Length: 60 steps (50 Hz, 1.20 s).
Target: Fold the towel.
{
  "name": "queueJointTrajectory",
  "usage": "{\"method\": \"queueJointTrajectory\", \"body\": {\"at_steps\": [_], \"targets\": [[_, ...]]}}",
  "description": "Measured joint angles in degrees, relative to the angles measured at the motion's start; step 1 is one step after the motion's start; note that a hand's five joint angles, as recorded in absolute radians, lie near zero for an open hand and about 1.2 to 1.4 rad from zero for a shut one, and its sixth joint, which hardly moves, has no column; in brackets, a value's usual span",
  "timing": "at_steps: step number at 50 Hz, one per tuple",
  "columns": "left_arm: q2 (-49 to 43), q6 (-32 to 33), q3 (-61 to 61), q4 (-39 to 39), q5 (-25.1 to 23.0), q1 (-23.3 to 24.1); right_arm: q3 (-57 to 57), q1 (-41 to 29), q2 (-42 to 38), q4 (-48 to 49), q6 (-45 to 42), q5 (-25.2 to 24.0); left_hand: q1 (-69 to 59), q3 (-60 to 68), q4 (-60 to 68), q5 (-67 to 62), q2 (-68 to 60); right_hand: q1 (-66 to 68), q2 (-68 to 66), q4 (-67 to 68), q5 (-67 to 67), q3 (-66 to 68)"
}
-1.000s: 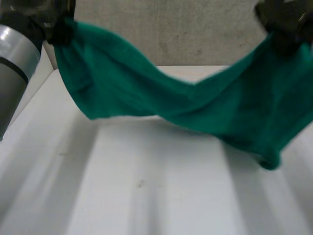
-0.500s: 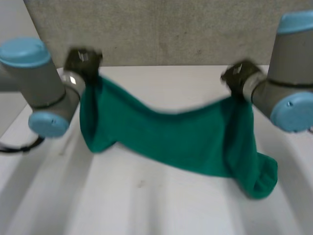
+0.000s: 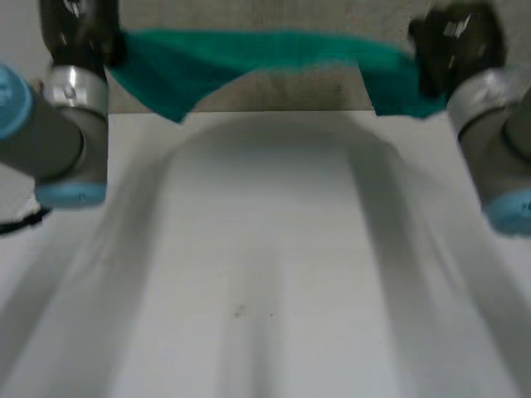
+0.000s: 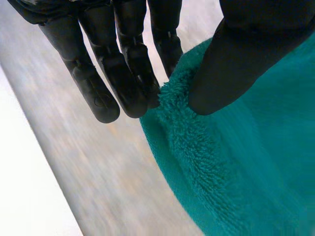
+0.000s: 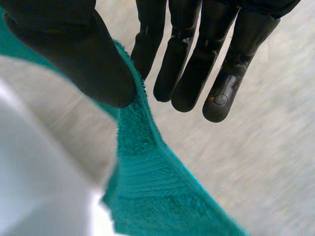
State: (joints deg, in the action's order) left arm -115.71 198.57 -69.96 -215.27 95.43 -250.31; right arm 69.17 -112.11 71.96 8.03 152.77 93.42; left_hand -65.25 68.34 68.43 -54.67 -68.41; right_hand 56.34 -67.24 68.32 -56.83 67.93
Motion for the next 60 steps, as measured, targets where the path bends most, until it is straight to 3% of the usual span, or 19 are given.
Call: {"method": "queueJointTrajectory", "body": {"at_steps": [7, 15, 17, 18, 19, 26, 34, 45, 60], "targets": [[-1.19, -3.52, -13.07, 0.36, -0.3, -0.48, 10.28, -0.05, -5.59, -0.43, 0.37, -0.45, 0.0, 0.1, 0.0, 0.0, -0.05, 0.0, 0.0, 0.0, 0.0, 0.0], [-2.77, -4.21, -21.06, 0.27, -0.78, -0.57, 12.94, 0.27, -14.47, -0.57, 1.47, -0.28, 0.0, 0.1, 0.01, 0.0, -0.08, -0.27, 0.34, -0.12, 0.11, -0.41], [-2.62, -4.18, -21.86, 0.26, -0.82, -0.62, 13.52, 0.49, -15.09, -0.49, 2.64, -0.28, 0.0, 0.1, 0.0, 0.0, -0.09, -12.29, 15.66, -15.01, 13.41, -15.99], [-2.48, -4.16, -22.21, 0.26, -0.83, -0.65, 13.73, 0.6, -15.21, -0.43, 3.17, -0.28, 0.0, 0.1, 0.0, 0.0, -0.1, -14.31, 16.87, -17.4, 15.67, -17.18], [-2.09, -4.14, -22.69, 0.26, -0.83, -0.74, 14.48, 1.17, -15.24, -0.27, 5.54, -0.31, 0.0, 0.1, 0.01, 0.0, -0.1, -26.61, 33.12, -33.15, 31.41, -32.93], [-0.29, -4.2, -23.55, 0.29, -0.79, -1.35, 17.41, 5.1, -13.07, -0.16, 17.53, -0.54, 0.0, 0.1, 0.0, 0.0, -0.11, -35.13, 43.08, -44.92, 43.3, -44.21], [0.42, -4.25, -23.77, 0.29, -0.69, -1.82, 21.08, 9.52, -10.82, -0.59, 25.65, -1.27, 0.0, 0.11, 0.0, 0.0, -0.11, -35.32, 43.08, -45.28, 43.82, -44.34], [0.41, -4.26, -23.81, 0.58, -0.61, -2.39, 23.42, 12.54, -11.23, -1.65, 24.09, -4.84, 0.0, 0.1, 0.0, 0.0, -0.11, -35.29, 42.93, -44.97, 43.47, -44.19], [0.31, -4.25, -23.74, 0.83, -0.65, -2.53, 24.11, 14.06, -11.86, -2.01, 22.7, -6.2, 0.0, 0.1, 0.0, 0.0, -0.12, -35.15, 42.94, -44.11, 42.13, -44.19]]}}
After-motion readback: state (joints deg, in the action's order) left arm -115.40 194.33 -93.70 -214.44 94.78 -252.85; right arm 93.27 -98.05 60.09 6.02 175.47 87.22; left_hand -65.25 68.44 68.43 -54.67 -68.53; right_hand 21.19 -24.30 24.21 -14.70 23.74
